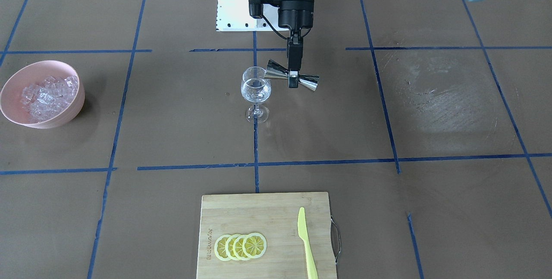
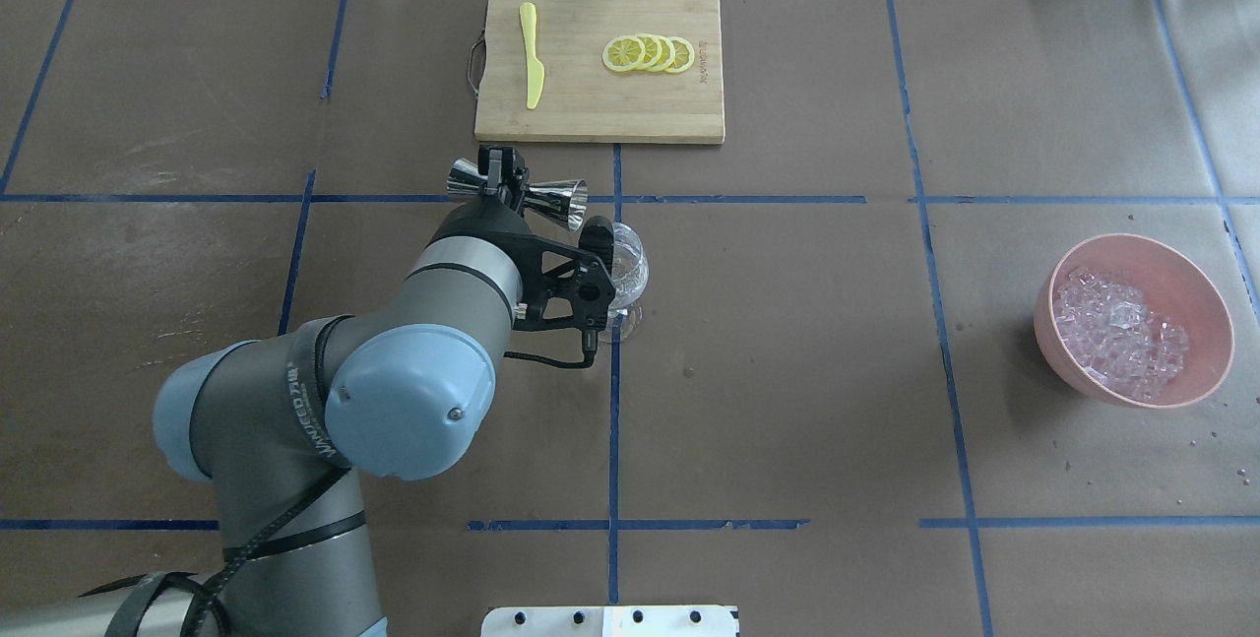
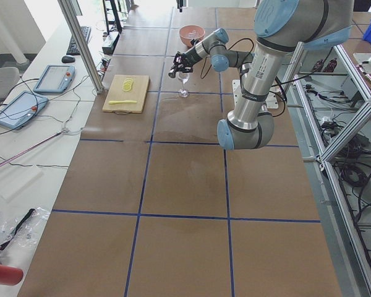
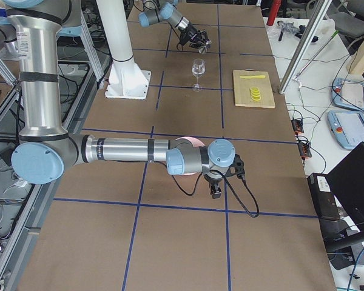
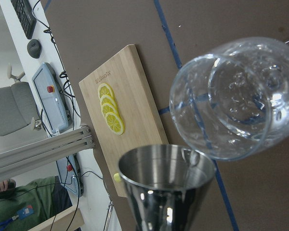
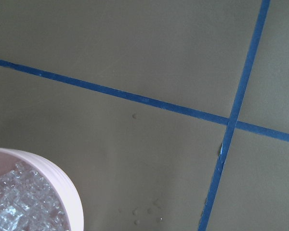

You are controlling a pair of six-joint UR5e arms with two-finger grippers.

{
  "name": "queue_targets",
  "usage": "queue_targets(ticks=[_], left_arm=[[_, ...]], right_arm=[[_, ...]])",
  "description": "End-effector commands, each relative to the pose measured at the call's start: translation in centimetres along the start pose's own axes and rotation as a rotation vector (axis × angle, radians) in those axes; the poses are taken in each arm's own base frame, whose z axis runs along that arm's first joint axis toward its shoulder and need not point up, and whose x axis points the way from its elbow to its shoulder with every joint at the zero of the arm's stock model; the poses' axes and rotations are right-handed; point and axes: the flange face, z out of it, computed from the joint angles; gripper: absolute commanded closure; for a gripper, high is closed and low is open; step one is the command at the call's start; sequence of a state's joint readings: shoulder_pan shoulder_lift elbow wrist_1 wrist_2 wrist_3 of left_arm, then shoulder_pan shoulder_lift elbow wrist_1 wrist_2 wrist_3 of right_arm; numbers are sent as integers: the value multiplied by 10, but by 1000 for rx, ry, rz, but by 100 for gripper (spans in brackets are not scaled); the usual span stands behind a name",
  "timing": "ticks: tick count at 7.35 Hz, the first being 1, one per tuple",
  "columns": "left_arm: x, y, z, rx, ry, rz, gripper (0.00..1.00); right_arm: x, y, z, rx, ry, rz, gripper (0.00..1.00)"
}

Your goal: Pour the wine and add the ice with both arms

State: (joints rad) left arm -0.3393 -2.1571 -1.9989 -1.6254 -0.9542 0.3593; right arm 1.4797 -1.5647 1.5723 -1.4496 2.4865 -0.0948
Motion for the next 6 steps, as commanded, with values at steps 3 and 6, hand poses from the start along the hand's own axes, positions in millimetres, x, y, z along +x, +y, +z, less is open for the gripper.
queue_targets(ticks=[3,6], left_arm=[[32,105,-4,-9,2,-582,100],[73,205,1,24,-5,-726,100]], right_arm=[[-1,0,1,-2,-1,-2,0],[-1,0,1,-2,-1,-2,0]])
